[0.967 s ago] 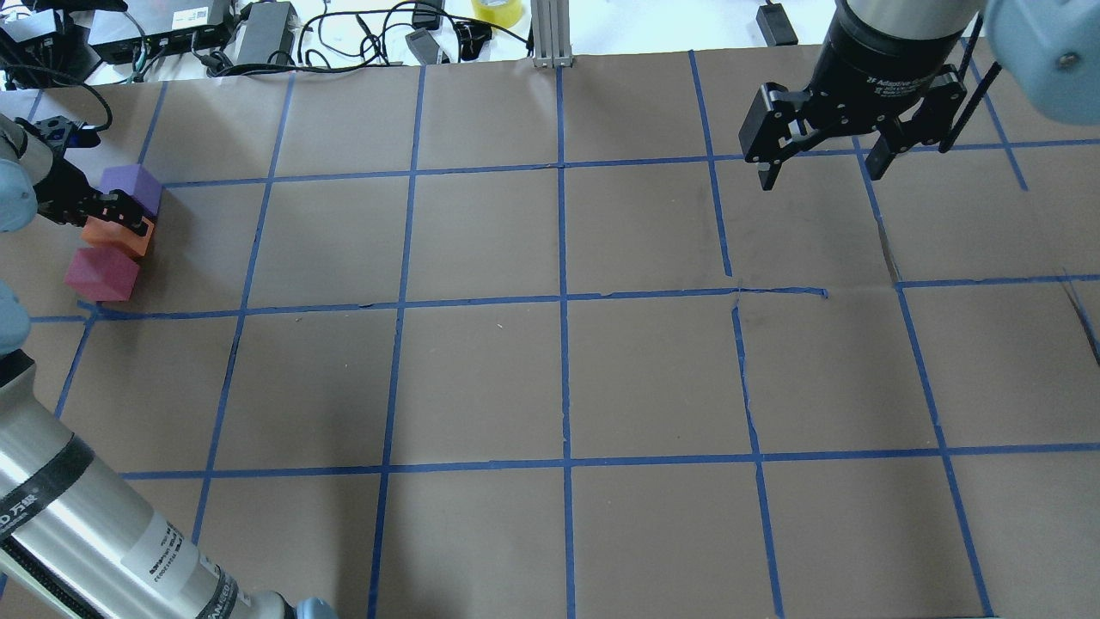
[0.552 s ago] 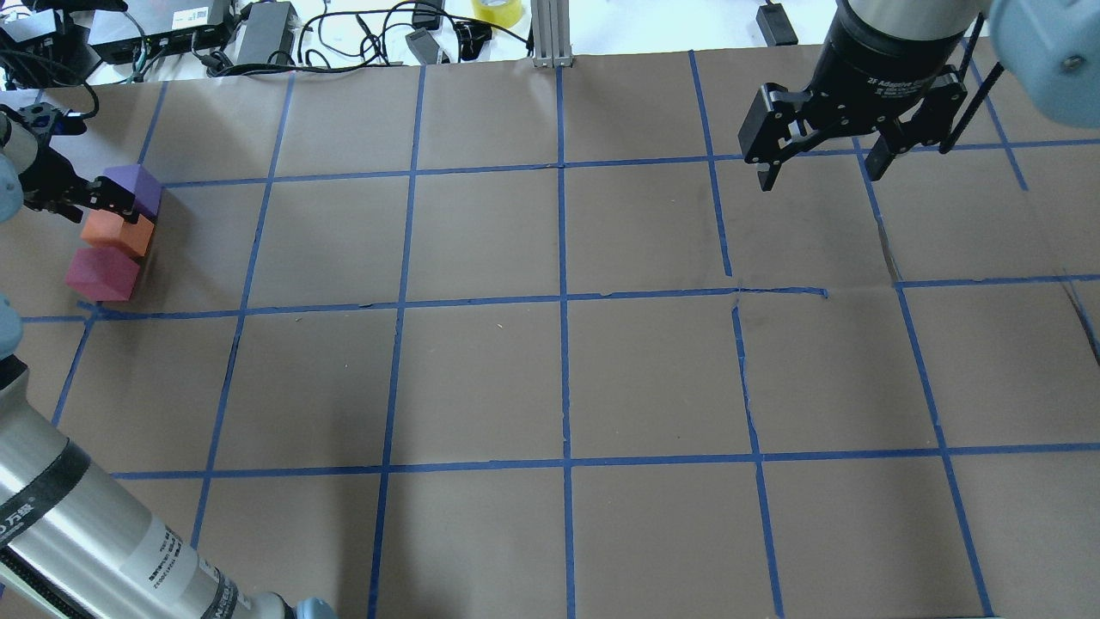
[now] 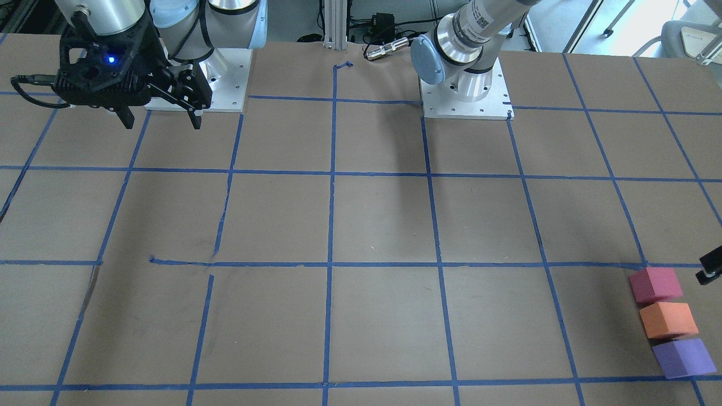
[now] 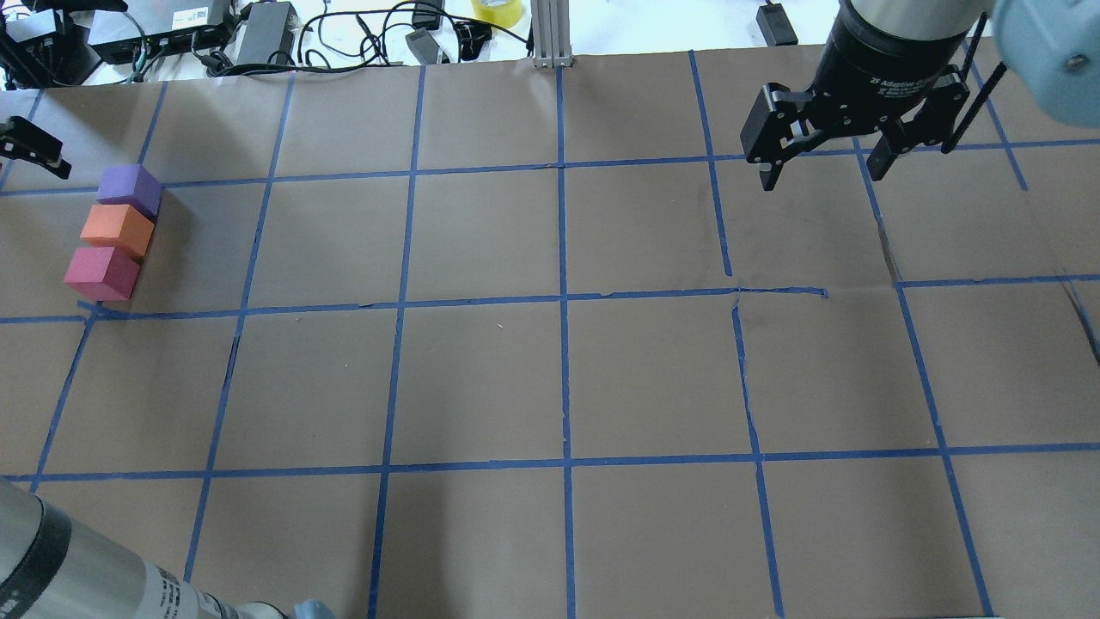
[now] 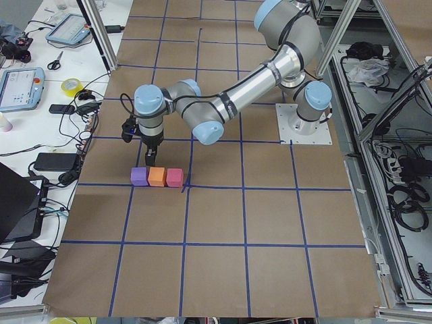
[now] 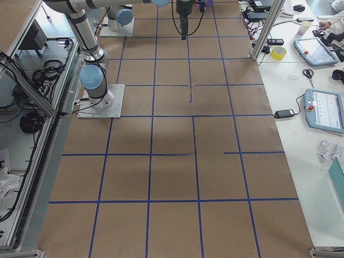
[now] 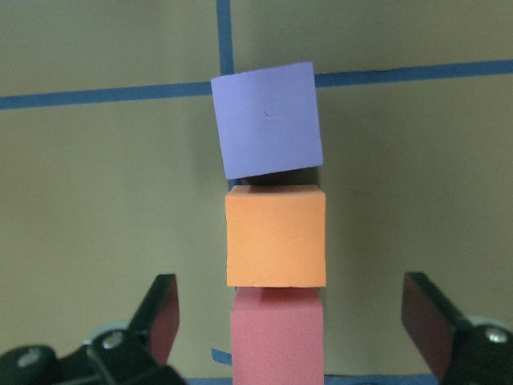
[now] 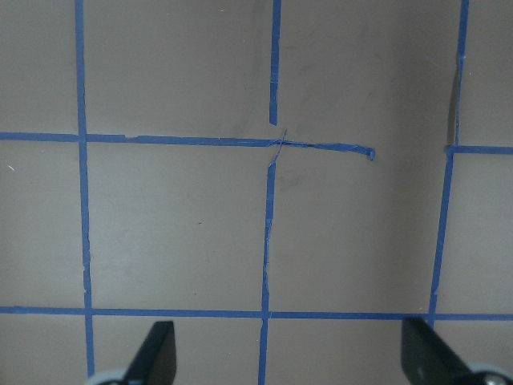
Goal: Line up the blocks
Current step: 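Open the left gripper and raise it away from the cubes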
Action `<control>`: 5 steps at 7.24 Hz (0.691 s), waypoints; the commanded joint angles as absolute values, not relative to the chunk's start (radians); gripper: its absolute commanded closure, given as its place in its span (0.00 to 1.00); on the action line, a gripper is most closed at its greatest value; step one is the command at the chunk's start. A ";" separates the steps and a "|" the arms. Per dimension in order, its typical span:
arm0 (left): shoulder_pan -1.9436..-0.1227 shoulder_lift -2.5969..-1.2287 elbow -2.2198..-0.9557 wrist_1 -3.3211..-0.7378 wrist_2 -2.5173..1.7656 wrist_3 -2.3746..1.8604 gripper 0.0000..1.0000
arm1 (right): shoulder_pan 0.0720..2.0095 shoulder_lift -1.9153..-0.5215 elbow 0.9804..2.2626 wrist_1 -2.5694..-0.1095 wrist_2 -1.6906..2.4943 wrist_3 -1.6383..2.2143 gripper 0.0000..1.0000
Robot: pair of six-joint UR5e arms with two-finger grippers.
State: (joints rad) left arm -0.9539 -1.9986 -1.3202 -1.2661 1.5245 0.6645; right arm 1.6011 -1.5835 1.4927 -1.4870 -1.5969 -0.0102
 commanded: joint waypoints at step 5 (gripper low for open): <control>-1.073 -1.562 -1.435 -1.634 1.513 0.542 0.00 | 1.601 -1.585 1.494 -1.486 -1.597 -0.011 0.00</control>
State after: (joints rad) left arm -1.0156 -1.6129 -1.3968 -1.6182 1.5206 0.6103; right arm 1.6002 -1.5847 1.4938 -1.4864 -1.5979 -0.0111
